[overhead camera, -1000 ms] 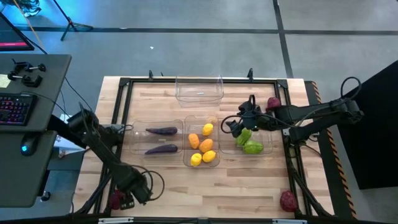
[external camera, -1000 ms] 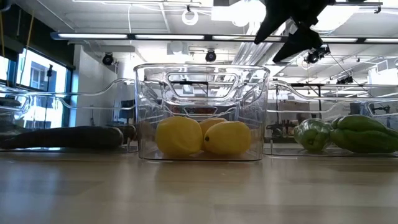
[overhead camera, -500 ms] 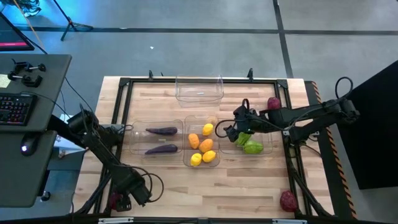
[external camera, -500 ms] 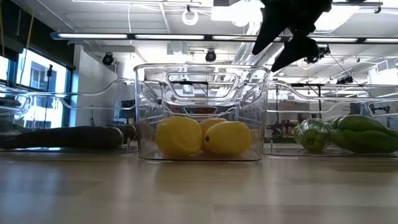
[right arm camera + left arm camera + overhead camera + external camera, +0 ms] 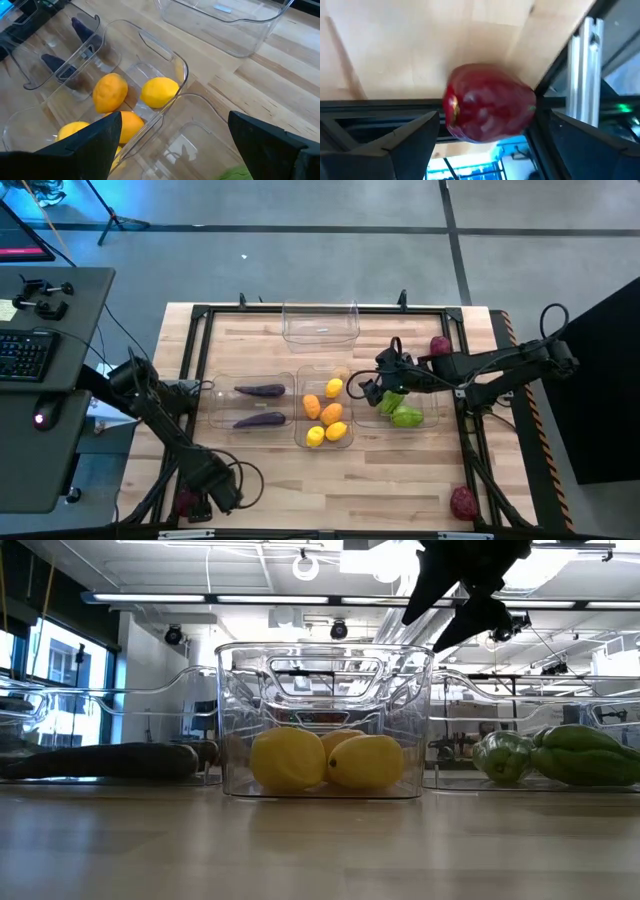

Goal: Sort produce into baskets
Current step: Put the apple into the top transparent bin

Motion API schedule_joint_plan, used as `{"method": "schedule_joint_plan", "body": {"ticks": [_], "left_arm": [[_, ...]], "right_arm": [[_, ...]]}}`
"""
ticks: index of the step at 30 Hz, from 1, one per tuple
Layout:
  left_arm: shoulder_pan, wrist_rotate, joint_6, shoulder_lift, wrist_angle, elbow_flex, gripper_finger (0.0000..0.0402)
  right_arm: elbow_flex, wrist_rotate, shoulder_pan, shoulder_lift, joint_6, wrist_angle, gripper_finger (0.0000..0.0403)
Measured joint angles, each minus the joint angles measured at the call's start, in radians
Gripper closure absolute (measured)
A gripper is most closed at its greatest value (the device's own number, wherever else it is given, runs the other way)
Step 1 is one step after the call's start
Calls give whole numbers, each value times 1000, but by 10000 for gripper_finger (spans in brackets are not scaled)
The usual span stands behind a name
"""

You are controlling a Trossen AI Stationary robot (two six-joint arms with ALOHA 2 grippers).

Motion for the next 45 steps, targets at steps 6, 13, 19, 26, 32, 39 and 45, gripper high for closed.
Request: {"method": "schedule_joint_plan", "body": {"ticks": [6,13,19,26,32,39,45], "left_arm": [[0,1,-168,0,-1,0,37],[-35,12,-222,9,-1,0,37],[-65,52,-236,50,12,0,37],[-70,83,-226,123,38,5,37],[-70,82,-153,166,45,5,37],[-72,66,-50,183,74,3,37],[-74,52,141,186,130,1,37]], "right_arm": [[0,0,2,0,0,0,47],[0,1,1,0,0,0,47],[0,3,1,0,0,0,47],[0,5,1,0,0,0,47],[0,5,1,0,0,0,47],[0,5,1,0,0,0,47],[0,6,1,0,-1,-2,47]]}}
